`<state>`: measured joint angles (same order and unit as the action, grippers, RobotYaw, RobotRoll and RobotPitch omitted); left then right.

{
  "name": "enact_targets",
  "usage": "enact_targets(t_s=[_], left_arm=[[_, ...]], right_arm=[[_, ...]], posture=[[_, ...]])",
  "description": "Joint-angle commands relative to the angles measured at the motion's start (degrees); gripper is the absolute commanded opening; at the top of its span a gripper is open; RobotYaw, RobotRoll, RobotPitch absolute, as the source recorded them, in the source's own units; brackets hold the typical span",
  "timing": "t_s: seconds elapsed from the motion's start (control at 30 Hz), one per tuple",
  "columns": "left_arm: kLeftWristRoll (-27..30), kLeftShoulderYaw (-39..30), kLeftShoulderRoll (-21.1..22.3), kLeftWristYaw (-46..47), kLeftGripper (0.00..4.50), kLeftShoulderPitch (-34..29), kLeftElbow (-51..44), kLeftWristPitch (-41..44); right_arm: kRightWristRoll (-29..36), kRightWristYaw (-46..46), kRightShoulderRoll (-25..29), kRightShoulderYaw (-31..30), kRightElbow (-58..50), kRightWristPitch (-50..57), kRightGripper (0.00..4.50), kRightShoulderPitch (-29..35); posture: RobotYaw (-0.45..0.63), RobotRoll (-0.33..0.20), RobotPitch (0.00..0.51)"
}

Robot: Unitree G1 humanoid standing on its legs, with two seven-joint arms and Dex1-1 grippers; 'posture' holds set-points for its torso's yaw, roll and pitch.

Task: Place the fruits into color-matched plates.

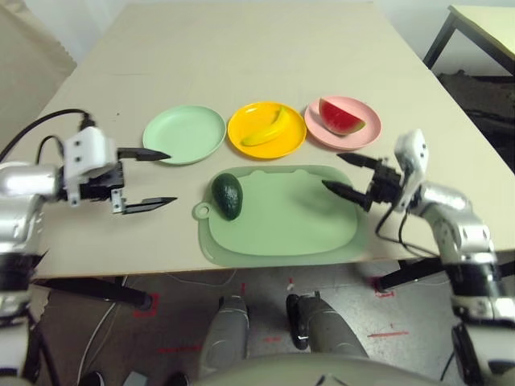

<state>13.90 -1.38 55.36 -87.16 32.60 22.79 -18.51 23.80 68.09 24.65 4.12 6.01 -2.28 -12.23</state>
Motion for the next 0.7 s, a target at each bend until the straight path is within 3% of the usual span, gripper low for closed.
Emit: enact_targets(t_s=[0.03,0.17,0.3,0.53,0.7], left_arm=[[-4.35,6.59,0.08,-5.01,4.50,7.33,8.55,-11.13],[-7.12,17.24,0.82,-5.34,4.50,17.28,17.51,-25.70],[-4.41,27.86,0.91,-5.34,4.50,24.29,19.38,-31.88],[3.83,42.23,1.73,-5.34,4.50,27.70,11.42,-30.86],[9.10,49.55,4.39,-5.34,4.50,29.44,4.59,-23.96]], right_arm=[[-1.08,7.26,-0.18,-3.00,3.94,-10.27,4.48,0.84],[-0.88,8.41,-1.70,-5.66,5.31,-11.68,4.48,-0.08],[-1.31,8.21,-2.20,-6.95,5.43,-13.00,4.48,1.01],[-2.06,6.46,-1.63,-8.41,3.46,-12.92,4.48,4.46],[-4.16,4.99,-0.92,-9.10,3.10,-14.72,4.48,6.10]], posture=[[-0.02,0.000,0.171],[-0.03,0.000,0.161],[-0.04,0.000,0.154],[-0.09,0.000,0.157],[-0.11,0.000,0.155]])
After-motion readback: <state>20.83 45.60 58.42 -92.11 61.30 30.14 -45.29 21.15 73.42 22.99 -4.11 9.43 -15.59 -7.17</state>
